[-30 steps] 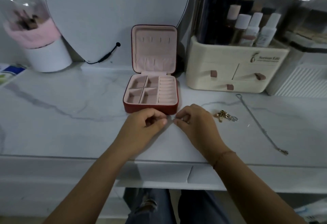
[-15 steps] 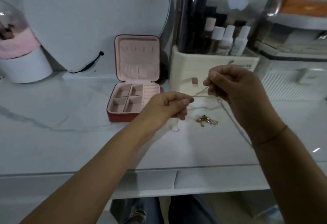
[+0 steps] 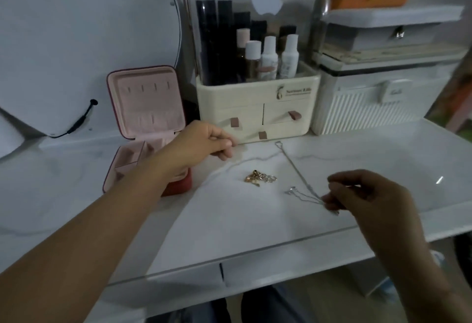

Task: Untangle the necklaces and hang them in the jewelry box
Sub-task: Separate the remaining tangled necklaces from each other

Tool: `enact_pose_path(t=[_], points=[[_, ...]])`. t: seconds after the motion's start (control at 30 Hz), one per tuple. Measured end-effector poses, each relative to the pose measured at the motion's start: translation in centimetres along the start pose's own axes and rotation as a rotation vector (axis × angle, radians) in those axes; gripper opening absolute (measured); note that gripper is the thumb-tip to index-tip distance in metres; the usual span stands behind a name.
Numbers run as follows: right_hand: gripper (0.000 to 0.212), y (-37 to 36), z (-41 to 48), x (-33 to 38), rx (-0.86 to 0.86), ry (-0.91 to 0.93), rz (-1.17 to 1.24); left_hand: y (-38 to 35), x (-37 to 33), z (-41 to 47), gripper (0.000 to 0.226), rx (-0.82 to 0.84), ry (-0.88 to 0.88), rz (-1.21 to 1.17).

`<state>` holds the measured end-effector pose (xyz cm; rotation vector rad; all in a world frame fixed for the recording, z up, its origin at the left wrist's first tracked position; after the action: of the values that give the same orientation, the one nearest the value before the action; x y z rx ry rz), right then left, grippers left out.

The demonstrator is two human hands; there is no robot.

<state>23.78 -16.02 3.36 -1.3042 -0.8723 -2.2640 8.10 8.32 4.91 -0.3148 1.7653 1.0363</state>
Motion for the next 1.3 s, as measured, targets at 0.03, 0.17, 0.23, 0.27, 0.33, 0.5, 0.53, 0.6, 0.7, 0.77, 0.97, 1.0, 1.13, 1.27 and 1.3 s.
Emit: enact_pose_path(t=[0.03,0.17,0.23,0.27,0.33,0.5,0.53,0.6,0.7,0.77,0.97,1.0,1.13,1.27,1.3], points=[[0.011,-0.6,-0.1,-0.3,0.025,-0.017,0.027,-0.7,-0.7,0.4,0.017,-0.009,-0.016,0.011],[0.008,-2.0,1.2,0.0,0.116,-0.039,0.143,-4.8,-3.7,0.4,0.017,0.147,-0.079,-0.101],[0.008,-2.3,2.7,0.7,0.166,-0.024,0.175,-7.1,-4.3,-0.2,0.028,0.299,-0.038,-0.266],[0.008,-2.4,3.4,1.2,0.19,-0.008,0.172,-8.0,-4.6,-0.6,0.034,0.368,-0.009,-0.356],[0.006,-2.5,5.0,2.0,0.22,0.039,0.147,-9.3,-4.8,-1.1,0.043,0.46,0.039,-0.513],[0.008,-1.7,8.4,4.4,0.258,0.192,0.033,-10.2,-5.9,-1.3,0.027,0.476,-0.015,-0.561],[0.009,-1.4,8.8,4.9,0.262,0.219,0.011,-10.1,-6.1,-1.3,0.022,0.476,-0.022,-0.553],[0.009,-0.5,9.4,5.8,0.242,0.262,0.002,-9.7,-6.2,-1.2,0.018,0.459,-0.019,-0.529],[0.012,1.5,9.6,6.3,0.15,0.312,-0.006,-8.5,-5.6,-0.9,0.018,0.4,-0.008,-0.448],[0.014,2.7,9.1,6.3,0.105,0.341,-0.061,-7.4,-4.8,-0.5,0.018,0.354,-0.002,-0.387],[0.02,3.3,4.3,2.9,0.001,0.286,-0.128,-4.5,-2.4,2.1,0.019,0.052,0.044,-0.139],[0.021,2.5,3.3,2.1,0.017,0.266,-0.115,-4.3,-2.1,2.6,0.018,0.0,0.052,-0.12],[0.022,-1.5,0.2,-1.4,0.028,0.272,-0.156,-4.9,-1.1,4.3,0.011,-0.239,0.018,0.072],[0.015,-4.0,-1.5,-3.6,-0.013,0.405,-0.321,-6.5,-1.0,4.6,0.009,-0.416,-0.088,0.243],[0.011,-4.3,-1.7,-3.8,-0.05,0.453,-0.361,-6.9,-1.0,4.5,0.01,-0.436,-0.107,0.255]])
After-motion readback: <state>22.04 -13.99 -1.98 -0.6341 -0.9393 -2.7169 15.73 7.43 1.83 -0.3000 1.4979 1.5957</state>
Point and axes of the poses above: each hand's wrist, its own z-axis towards the middle knuckle, its own y-axis out of the back of the hand, x = y × z, the point moved 5 cm from there along z, towards the middle knuckle, and after that the axes turned 10 degrees about y, right-handed, at the moved point
